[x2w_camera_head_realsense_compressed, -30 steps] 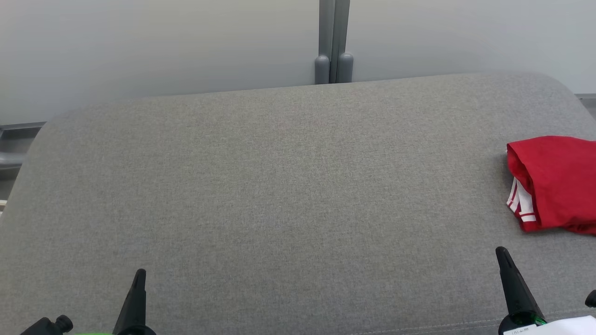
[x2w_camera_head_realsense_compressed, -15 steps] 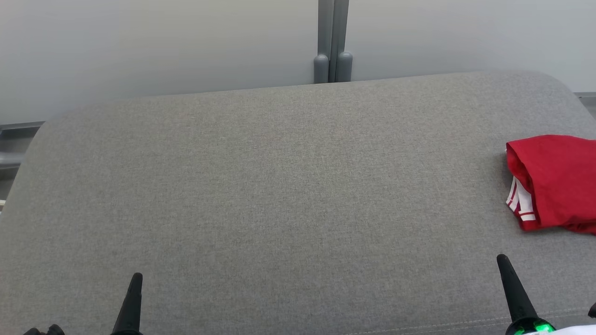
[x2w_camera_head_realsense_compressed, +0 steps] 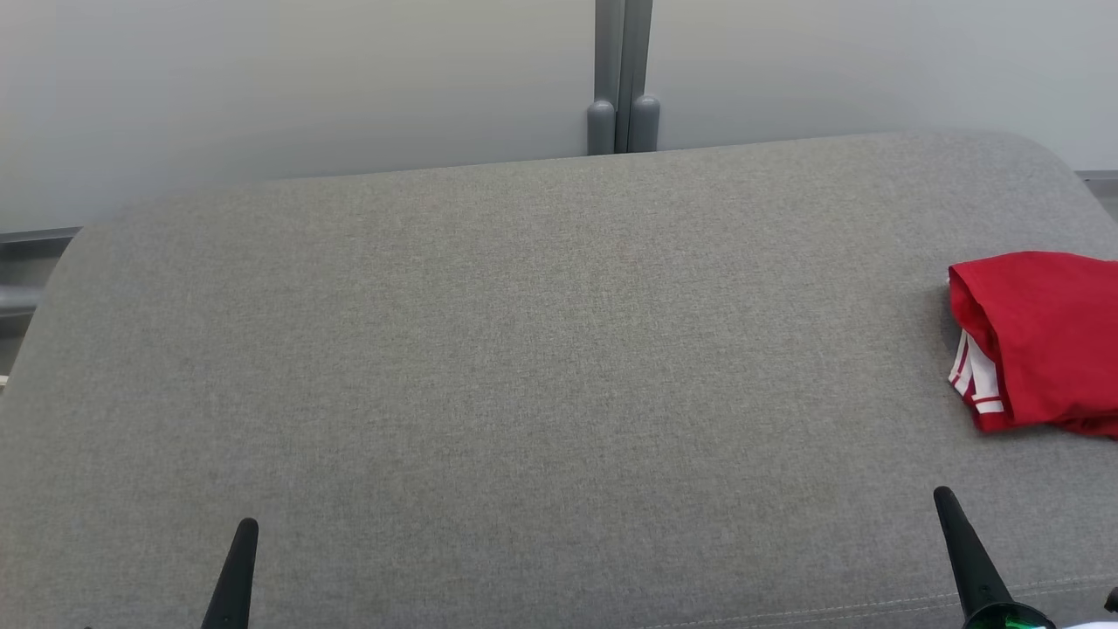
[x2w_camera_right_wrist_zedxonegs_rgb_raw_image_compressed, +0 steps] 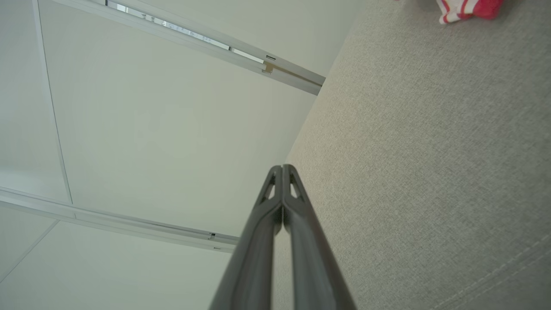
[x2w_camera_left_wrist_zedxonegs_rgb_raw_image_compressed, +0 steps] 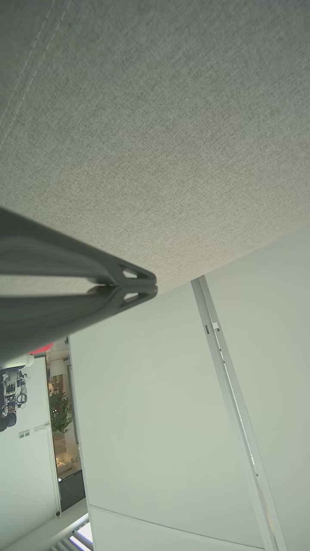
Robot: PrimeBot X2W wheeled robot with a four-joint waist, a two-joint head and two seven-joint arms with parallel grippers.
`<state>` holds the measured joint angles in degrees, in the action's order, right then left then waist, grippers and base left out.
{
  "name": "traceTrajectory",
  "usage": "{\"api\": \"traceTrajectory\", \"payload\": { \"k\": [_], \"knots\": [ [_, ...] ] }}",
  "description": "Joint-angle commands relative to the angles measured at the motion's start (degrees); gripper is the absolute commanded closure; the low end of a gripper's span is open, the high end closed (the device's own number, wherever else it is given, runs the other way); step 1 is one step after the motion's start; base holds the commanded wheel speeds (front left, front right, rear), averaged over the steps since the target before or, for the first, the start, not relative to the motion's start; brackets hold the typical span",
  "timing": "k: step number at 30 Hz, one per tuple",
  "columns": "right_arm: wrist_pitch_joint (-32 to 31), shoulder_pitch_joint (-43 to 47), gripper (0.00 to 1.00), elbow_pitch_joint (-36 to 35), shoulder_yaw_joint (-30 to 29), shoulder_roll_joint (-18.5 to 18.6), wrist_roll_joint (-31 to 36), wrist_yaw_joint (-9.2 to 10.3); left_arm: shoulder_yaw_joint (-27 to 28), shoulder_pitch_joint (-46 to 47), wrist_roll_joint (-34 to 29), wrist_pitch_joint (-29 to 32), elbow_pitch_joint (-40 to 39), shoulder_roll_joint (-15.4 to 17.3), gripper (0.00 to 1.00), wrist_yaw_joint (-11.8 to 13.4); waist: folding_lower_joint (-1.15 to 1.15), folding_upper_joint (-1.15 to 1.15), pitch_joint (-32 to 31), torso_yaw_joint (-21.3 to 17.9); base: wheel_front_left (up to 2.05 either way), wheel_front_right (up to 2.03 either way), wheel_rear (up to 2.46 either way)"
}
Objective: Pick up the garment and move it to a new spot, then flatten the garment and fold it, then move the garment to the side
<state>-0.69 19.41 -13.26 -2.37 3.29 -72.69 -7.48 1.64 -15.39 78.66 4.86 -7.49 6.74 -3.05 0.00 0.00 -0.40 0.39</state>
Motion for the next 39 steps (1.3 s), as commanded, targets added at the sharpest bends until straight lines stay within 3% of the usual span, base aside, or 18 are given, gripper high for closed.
{"api": "traceTrajectory", "payload": {
  "k": [1,39],
  "knots": [
    [-0.2,0.4,1.0,-0.7,0.0,0.1,-1.5,-0.04,0.6,-0.6,1.2,0.4,-0.8,-0.1,1.0,-0.7,0.0,0.0,0.0,0.0,0.0,0.0,0.0],
    [-1.3,3.2,1.0,-1.3,0.3,-0.2,-19.8,-0.02,6.4,-3.9,16.0,5.8,-3.1,-3.5,1.0,-4.3,0.0,0.0,0.5,-0.4,0.0,0.0,0.0]
  ]
}}
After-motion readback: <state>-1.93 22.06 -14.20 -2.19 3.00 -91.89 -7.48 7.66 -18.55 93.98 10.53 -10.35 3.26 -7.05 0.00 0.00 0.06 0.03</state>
